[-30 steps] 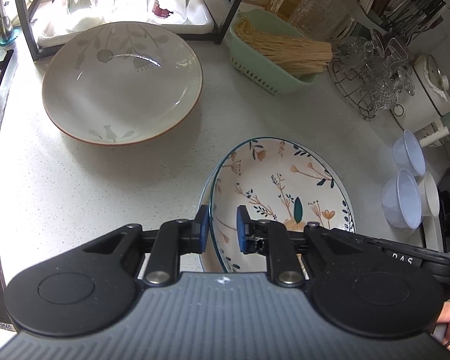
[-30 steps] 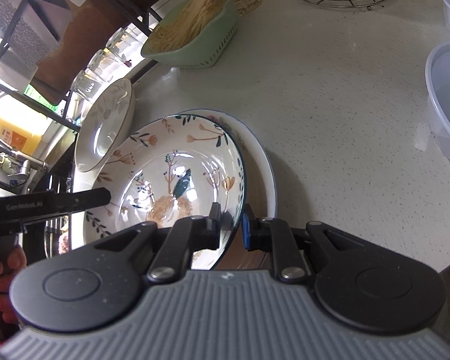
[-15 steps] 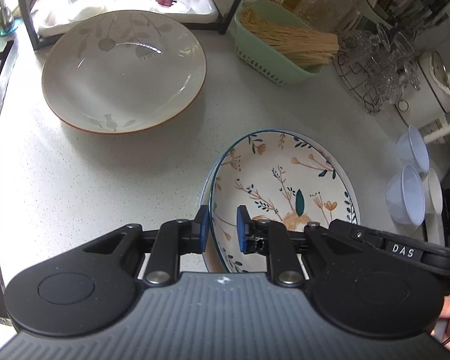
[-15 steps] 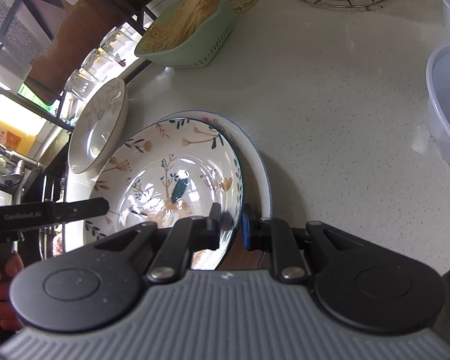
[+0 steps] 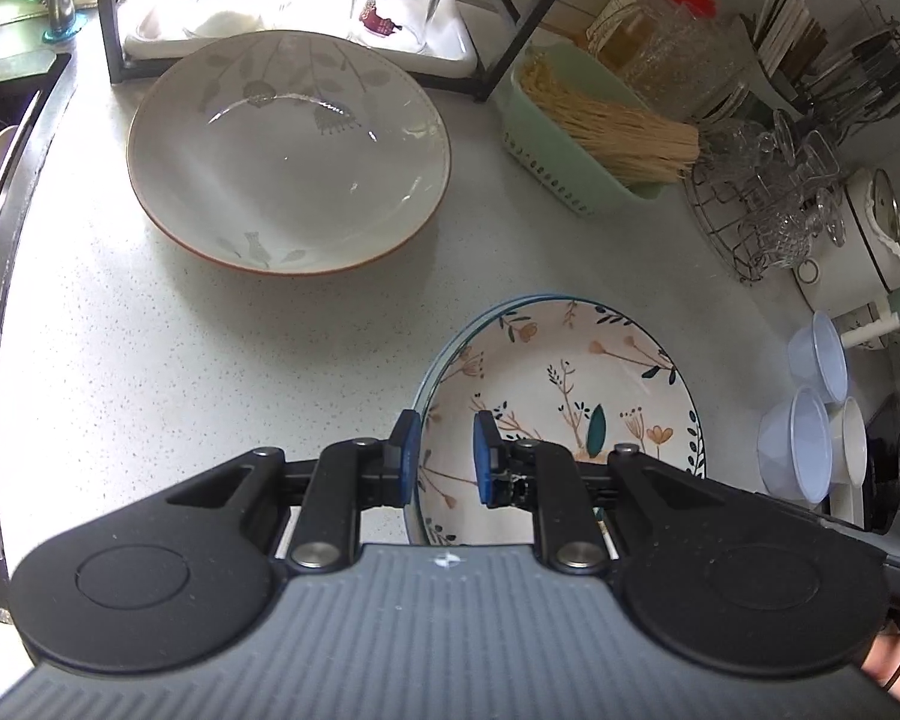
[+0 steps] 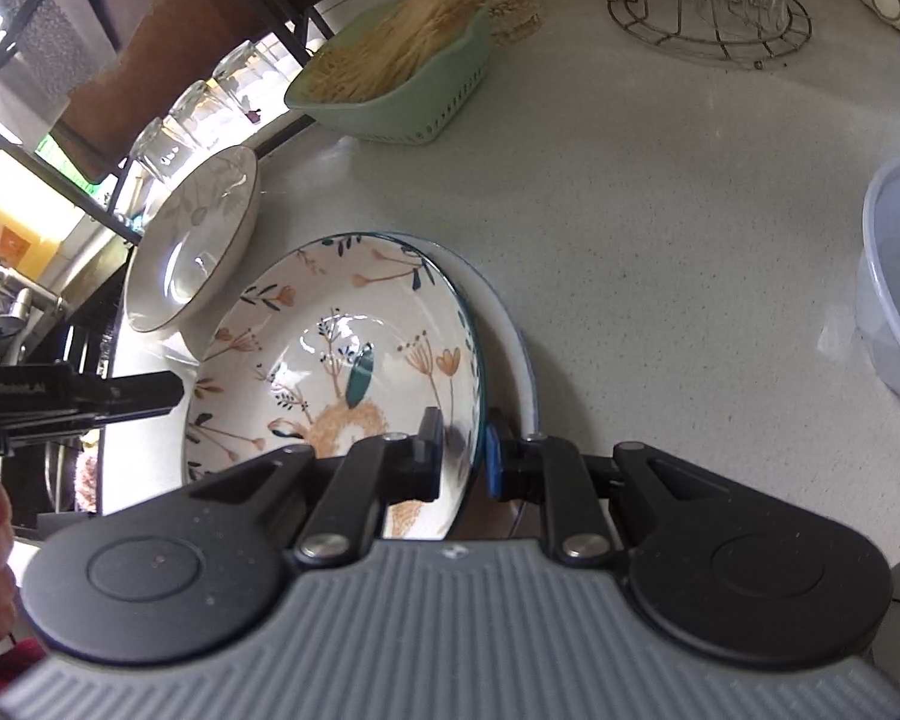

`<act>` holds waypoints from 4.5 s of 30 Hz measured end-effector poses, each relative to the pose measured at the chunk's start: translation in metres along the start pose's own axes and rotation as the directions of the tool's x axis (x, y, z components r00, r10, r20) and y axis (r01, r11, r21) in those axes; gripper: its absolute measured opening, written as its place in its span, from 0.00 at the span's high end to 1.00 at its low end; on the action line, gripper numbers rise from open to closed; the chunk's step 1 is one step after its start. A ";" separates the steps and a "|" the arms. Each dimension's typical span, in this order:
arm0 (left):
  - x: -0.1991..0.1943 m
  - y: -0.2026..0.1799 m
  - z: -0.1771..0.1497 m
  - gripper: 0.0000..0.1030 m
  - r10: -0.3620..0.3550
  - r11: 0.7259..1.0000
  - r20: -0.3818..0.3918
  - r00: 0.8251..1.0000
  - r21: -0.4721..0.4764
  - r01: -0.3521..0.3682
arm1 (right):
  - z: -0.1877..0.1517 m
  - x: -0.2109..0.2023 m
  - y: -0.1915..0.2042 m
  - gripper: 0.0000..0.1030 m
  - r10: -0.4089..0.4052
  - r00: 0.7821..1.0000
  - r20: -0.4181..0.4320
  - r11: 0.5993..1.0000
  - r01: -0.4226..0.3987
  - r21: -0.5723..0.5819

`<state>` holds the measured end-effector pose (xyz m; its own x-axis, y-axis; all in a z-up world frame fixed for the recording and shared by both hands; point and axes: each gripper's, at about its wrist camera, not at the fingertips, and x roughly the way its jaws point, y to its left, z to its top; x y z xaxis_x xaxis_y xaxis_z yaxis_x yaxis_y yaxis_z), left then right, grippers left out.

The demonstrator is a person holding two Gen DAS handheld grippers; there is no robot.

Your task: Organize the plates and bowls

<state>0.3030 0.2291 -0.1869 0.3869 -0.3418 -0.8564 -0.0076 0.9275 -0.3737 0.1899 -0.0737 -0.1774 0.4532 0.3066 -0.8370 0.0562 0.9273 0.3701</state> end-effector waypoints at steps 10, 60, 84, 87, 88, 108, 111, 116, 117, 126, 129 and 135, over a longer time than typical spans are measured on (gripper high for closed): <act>-0.021 -0.036 -0.005 0.80 -0.007 0.997 0.078 0.997 0.083 0.001 | 0.008 -0.028 0.009 0.83 -0.056 0.987 0.152 0.993 0.071 -0.095; -0.112 -0.168 -0.111 0.80 0.105 0.980 0.392 0.914 0.115 -0.162 | -0.034 -0.177 -0.021 0.83 0.124 0.924 0.362 0.960 -0.019 -0.280; -0.121 -0.164 -0.153 0.80 0.183 0.980 0.382 0.906 0.001 -0.198 | -0.046 -0.171 -0.017 0.83 0.217 0.934 0.283 0.925 -0.104 -0.366; -0.122 -0.152 -0.151 0.80 0.196 0.979 0.377 0.905 -0.021 -0.203 | -0.046 -0.166 -0.010 0.83 0.224 0.939 0.262 0.919 -0.114 -0.377; -0.121 -0.147 -0.149 0.80 0.200 0.978 0.374 0.906 -0.029 -0.204 | -0.046 -0.163 -0.008 0.83 0.222 0.941 0.255 0.917 -0.112 -0.382; -0.093 -0.073 -0.054 0.80 0.153 0.985 0.312 0.938 0.024 -0.169 | -0.006 -0.105 0.051 0.83 0.136 0.963 0.234 0.948 -0.057 -0.314; -0.092 -0.057 -0.038 0.80 0.121 0.990 0.300 0.946 0.032 -0.136 | 0.000 -0.093 0.064 0.83 0.126 0.965 0.229 0.951 -0.052 -0.303; -0.088 -0.030 -0.015 0.80 0.089 0.993 0.293 0.952 0.051 -0.108 | 0.010 -0.070 0.085 0.83 0.107 0.972 0.209 0.958 -0.045 -0.282; -0.086 -0.024 -0.010 0.80 0.088 0.993 0.291 0.953 0.050 -0.107 | 0.013 -0.065 0.090 0.83 0.104 0.973 0.206 0.959 -0.044 -0.279; -0.060 0.050 0.032 0.80 0.080 0.997 0.235 0.969 -0.011 -0.079 | 0.022 -0.017 0.129 0.83 0.033 0.985 0.167 0.967 0.011 -0.254; -0.052 0.076 0.044 0.64 0.087 0.996 0.219 0.972 0.003 -0.090 | 0.025 -0.002 0.139 0.83 0.018 0.989 0.146 0.974 0.015 -0.225; -0.039 0.122 0.065 0.57 0.088 0.996 0.198 0.976 0.008 -0.092 | 0.036 0.023 0.162 0.83 0.013 0.992 0.129 0.975 0.016 -0.222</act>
<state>0.3468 0.3655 -0.1759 0.5595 -0.2219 -0.7986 -0.0361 0.9561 -0.2909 0.2415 0.0755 -0.1225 0.5650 0.2884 -0.7730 -0.1356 0.9566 0.2577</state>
